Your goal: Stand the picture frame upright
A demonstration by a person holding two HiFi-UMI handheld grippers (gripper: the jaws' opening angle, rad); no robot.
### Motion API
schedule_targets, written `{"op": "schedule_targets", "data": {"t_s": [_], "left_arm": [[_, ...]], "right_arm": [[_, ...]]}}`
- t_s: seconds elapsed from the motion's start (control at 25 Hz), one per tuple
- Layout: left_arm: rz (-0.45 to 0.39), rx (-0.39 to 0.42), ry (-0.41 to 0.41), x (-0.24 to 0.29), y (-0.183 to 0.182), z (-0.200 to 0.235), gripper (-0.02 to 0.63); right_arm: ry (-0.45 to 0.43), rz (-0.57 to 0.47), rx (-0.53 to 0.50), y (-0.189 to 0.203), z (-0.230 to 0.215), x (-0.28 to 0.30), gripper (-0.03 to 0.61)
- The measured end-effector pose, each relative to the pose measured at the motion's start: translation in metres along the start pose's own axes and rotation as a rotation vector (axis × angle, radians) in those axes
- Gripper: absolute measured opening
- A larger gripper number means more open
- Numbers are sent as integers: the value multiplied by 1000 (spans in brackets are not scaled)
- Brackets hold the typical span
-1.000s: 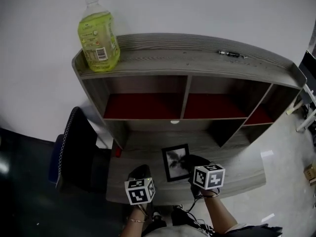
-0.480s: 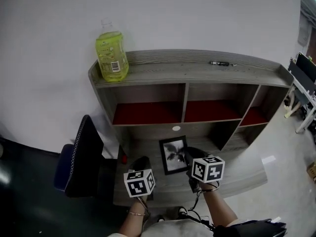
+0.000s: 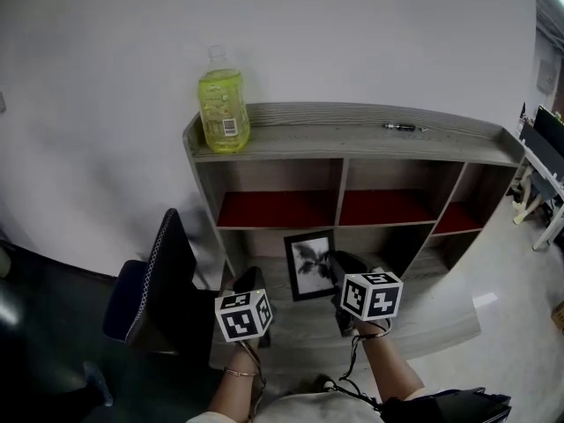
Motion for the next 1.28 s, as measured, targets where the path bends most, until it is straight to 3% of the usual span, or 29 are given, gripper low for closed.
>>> {"op": "schedule_targets", "data": {"t_s": [0.84, 1.28], "left_arm": [[-110, 43, 1, 1, -82, 11, 11], [-141, 44, -17, 14, -111, 23, 11]], "right_arm": [[15, -151, -47, -77, 29, 31, 86], [64, -221, -10, -105, 25, 58, 86]]}}
Point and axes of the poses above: the fingertips, and each gripper's own axes: x forward along the fingers, z to its left, y out of its underside, the point moved 7 cm from there along -x, backward along the fingers, and after that the axes turned 7 degrees about -x, right-handed, at the moved point
